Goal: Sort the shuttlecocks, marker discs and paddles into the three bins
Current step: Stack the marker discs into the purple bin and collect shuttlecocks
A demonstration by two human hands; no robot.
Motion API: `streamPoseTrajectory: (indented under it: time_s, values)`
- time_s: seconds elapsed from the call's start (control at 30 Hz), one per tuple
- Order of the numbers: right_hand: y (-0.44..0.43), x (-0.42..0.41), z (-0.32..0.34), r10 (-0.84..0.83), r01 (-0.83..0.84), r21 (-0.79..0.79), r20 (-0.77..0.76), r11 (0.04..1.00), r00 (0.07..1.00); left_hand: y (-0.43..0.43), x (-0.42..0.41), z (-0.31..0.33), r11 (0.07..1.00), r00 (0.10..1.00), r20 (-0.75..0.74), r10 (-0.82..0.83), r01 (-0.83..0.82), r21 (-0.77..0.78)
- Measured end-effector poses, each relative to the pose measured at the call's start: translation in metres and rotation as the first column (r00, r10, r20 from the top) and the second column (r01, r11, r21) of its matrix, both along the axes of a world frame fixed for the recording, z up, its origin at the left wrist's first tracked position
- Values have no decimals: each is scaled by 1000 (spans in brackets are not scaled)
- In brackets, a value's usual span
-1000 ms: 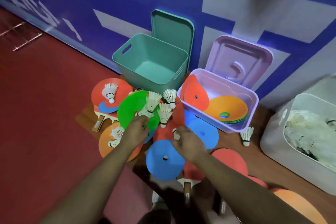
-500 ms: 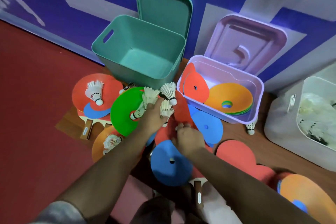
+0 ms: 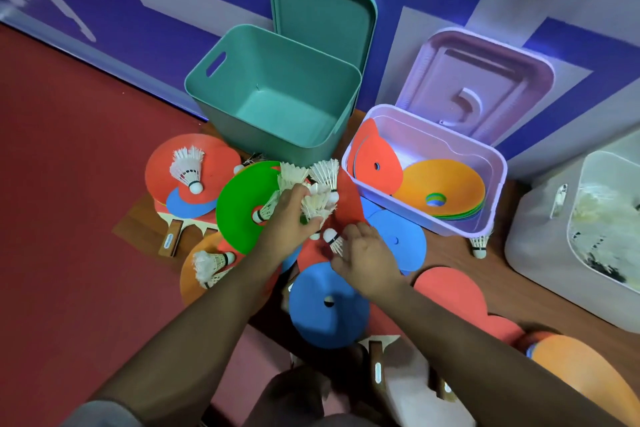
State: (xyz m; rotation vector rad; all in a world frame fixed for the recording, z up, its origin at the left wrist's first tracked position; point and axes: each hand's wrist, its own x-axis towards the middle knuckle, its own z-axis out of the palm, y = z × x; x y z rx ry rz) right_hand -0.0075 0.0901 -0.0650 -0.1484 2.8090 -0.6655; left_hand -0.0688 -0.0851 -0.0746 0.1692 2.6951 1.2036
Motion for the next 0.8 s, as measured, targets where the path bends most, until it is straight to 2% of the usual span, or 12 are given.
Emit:
streamPoseTrajectory:
  time_s: [0.07,0.17,0.23,0.4,0.5,0.67,0.8]
  values:
    - [4,-2,16,-70,74,-194,30,978,997,-6,3,8,999,999,39,20,-22,48]
    - [9,-12,45,-186,201,-453,79,869,979,-17,9,25,990,991,122,44,-60,126]
    - [13,-23,59,-231,240,-540,86,807,969,-24,14,35,989,988,155,16,-38,145]
    - [13,-44,77,-106,90,-505,-2,858,994,-38,26,50,971,951,299,-76,2,239]
    - [8,-49,82,9,-30,-467,-47,884,999,-43,31,57,960,934,333,-131,36,276]
    - [-2,-51,79,141,-151,-401,-53,903,989,-52,39,59,928,926,325,-192,64,366]
    - [-16,-50,77,208,-189,-350,16,917,978,-56,46,63,910,903,364,-228,64,410]
